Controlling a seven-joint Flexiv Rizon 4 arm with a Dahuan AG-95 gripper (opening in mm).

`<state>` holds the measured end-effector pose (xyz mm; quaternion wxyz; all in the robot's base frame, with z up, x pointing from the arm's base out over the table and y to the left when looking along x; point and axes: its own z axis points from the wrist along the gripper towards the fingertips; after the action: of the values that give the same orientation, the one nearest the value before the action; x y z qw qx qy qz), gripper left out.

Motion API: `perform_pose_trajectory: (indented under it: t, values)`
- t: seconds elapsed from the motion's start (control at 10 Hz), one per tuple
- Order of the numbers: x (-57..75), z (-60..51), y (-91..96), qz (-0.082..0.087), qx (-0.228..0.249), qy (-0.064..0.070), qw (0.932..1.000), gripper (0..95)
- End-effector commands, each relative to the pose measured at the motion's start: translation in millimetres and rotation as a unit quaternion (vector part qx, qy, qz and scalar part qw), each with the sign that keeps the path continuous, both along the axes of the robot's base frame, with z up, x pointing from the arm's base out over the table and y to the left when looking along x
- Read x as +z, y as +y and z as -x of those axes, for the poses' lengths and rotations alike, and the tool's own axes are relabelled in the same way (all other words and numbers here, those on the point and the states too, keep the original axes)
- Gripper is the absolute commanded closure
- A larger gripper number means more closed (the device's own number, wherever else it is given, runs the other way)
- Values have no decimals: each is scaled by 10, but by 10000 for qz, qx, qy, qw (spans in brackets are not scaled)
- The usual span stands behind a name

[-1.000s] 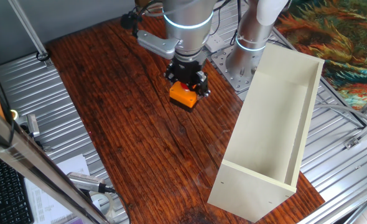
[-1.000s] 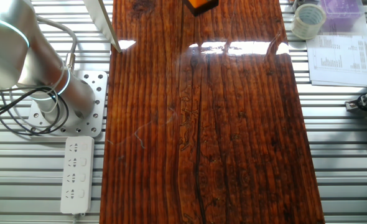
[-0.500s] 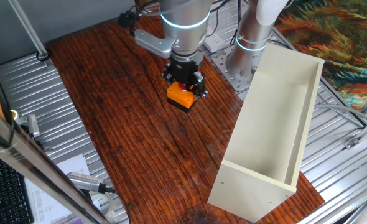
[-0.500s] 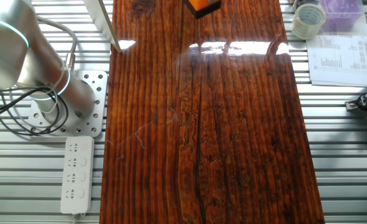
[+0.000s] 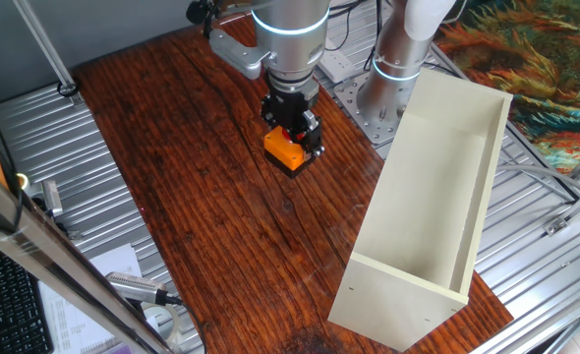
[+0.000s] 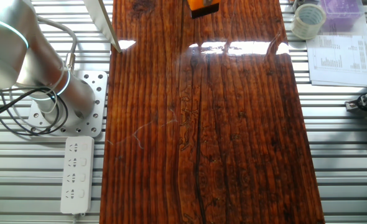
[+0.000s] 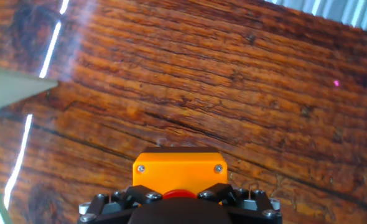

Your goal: Take the object down from the shelf

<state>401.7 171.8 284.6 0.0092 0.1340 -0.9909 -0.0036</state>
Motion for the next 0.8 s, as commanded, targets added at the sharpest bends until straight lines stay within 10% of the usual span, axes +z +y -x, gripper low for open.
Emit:
perform_pose_trajectory:
  t: [0.1,0.8]
  values:
    - [3,-4,1,33,92,-21,10000,950]
    - [-181,-227,-551,34,486,-95,9988,950]
